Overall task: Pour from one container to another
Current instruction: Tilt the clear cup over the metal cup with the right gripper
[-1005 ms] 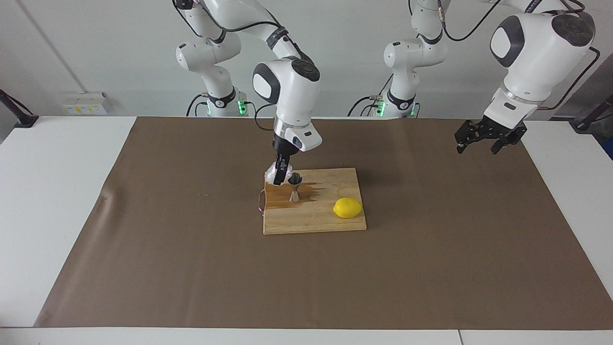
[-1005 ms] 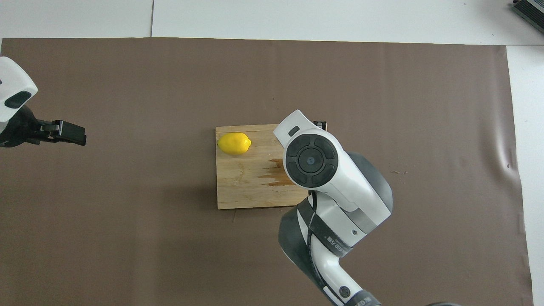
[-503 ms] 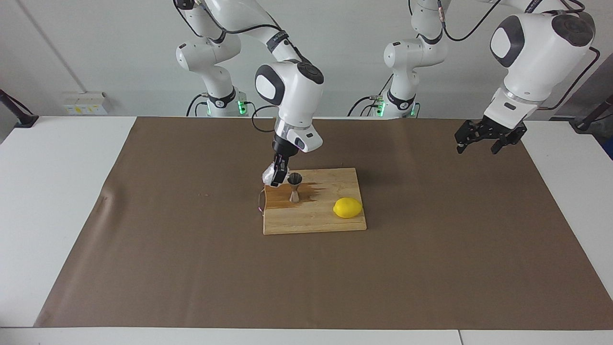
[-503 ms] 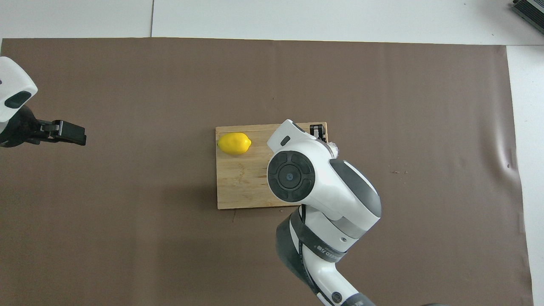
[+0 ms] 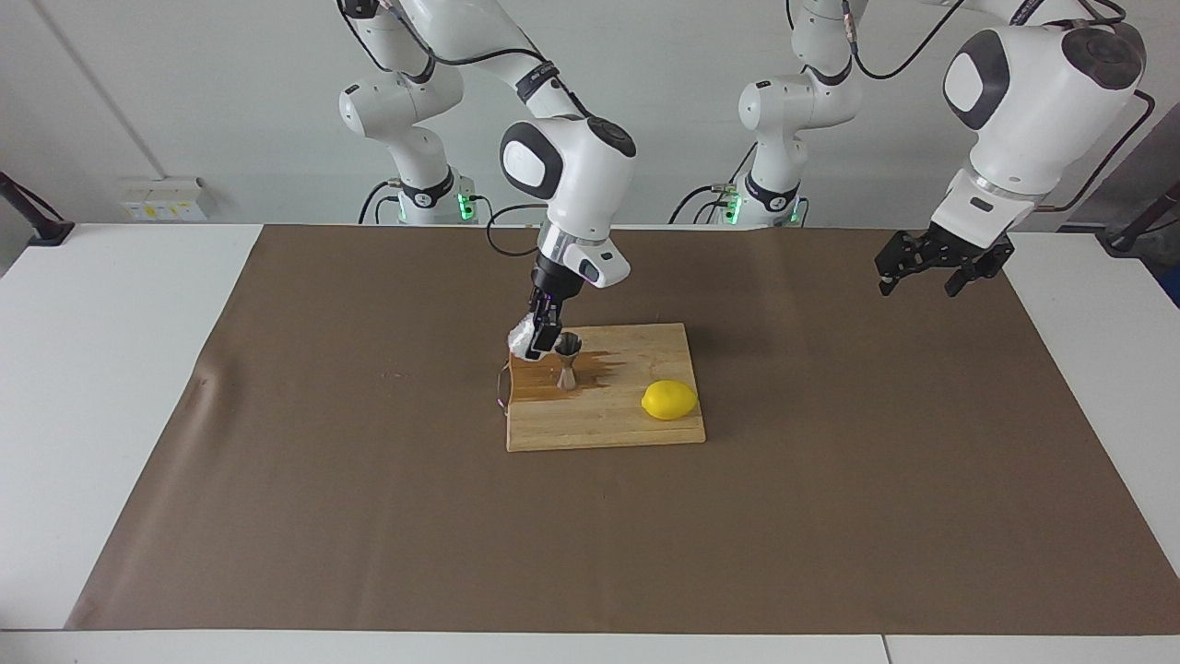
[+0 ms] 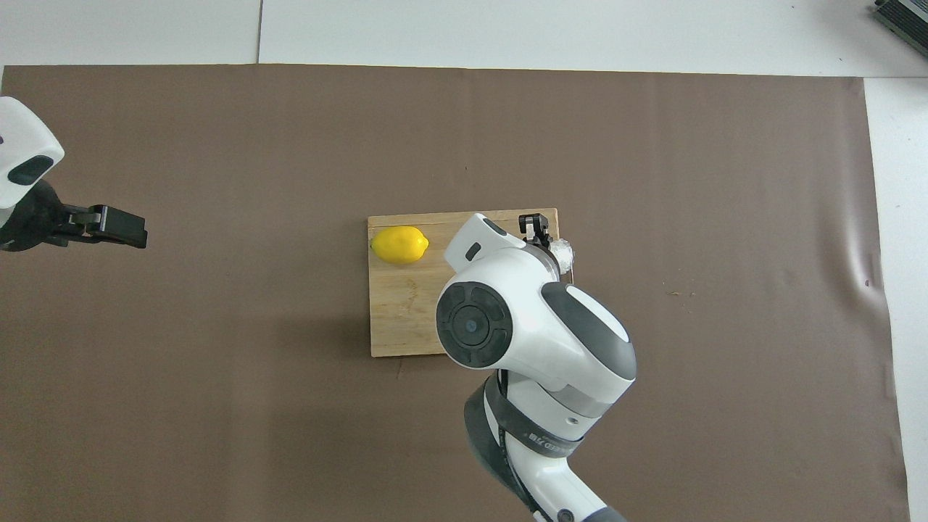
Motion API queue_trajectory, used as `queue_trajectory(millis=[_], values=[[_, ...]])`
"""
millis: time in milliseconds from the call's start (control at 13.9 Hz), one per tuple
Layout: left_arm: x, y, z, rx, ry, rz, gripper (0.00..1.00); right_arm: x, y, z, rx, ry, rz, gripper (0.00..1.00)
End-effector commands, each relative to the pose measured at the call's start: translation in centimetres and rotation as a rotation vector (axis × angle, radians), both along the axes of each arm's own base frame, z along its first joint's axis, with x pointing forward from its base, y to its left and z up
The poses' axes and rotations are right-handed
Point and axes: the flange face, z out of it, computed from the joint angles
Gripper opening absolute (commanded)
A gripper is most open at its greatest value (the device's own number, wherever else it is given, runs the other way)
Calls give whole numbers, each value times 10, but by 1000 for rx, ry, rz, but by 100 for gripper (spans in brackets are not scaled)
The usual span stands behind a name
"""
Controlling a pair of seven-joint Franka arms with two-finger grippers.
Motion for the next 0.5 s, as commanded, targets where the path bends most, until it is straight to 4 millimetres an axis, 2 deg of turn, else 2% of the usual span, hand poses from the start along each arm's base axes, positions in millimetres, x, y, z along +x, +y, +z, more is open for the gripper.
queue_trajectory(millis=[0,431], values=[[-2,3,3,18,9,-1,100,-4,1,-4,-17,-38,17,0],[-3,3,2,18,11,-1,100,-15,2,-11,-58,-69,44,0]])
